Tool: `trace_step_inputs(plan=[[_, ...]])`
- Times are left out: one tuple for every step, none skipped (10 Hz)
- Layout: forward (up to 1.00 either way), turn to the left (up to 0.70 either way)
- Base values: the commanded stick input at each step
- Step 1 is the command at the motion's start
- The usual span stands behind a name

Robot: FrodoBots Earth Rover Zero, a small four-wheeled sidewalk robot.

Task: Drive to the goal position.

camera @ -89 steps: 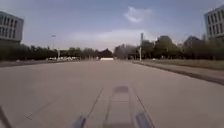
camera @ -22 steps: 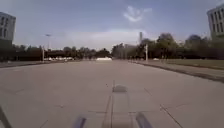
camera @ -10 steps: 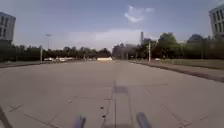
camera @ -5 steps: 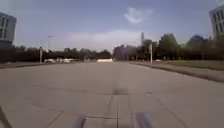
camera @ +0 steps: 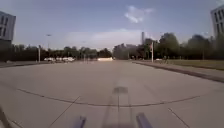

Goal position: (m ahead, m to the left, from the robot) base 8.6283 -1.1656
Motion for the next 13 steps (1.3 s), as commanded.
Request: trace_step_inputs(plan=[[1.00,0.00],[1.00,0.00],[1.00,0.00],[1.00,0.00],[1.00,0.00],[1.00,0.00],[1.00,-0.10],[1.00,-0.27],[1.00,-0.19],[1.00,0.00],[1.00,0.00],[1.00,0.00],[1.00,0.00]])
